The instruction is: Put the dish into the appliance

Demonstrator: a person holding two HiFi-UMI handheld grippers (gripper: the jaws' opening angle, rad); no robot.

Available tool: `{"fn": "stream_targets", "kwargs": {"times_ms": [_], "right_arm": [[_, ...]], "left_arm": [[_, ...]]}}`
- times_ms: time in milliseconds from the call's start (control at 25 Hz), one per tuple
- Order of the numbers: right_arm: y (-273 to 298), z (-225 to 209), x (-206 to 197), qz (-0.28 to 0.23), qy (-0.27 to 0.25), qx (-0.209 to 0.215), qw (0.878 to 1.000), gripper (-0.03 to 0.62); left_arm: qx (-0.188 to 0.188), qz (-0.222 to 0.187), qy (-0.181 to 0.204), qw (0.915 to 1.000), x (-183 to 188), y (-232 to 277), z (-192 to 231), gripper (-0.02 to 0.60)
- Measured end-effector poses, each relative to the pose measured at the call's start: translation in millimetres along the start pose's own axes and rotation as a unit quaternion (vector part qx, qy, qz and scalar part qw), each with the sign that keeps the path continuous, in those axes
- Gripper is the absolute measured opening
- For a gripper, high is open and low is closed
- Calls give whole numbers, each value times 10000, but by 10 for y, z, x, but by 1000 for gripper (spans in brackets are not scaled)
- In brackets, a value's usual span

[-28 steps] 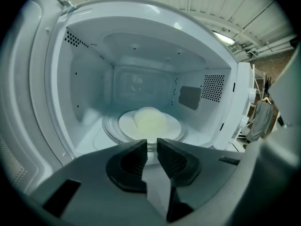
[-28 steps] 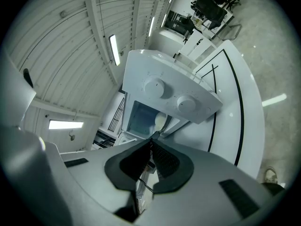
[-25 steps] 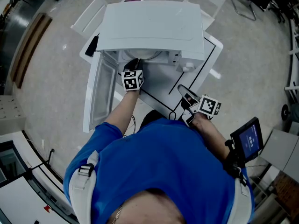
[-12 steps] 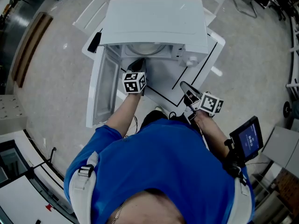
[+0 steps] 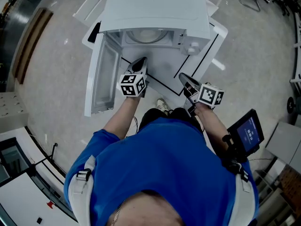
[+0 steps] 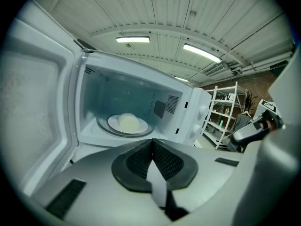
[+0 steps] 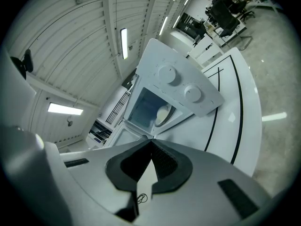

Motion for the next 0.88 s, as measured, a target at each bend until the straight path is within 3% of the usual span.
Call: {"fn": "stream_targets", "kwargs": {"times_ms": [400, 880], "right_arm": [[-396, 18, -218, 509, -1244, -231, 9907, 2], [-714, 179, -601, 772, -2027, -95, 9761, 2]], "left_arm": [[34, -274, -359, 9990, -361, -512, -613, 8], [624, -479, -559, 9953, -802, -1215, -1050, 8]]}}
Point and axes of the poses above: the fingertips, and each gripper's own axes: y forward along the fingers, z to its left, x out of its top, the point moved 8 cm from there along -y, backward along the fingers, and after that the axes turned 12 degrees about z, right-handed, at the moved point
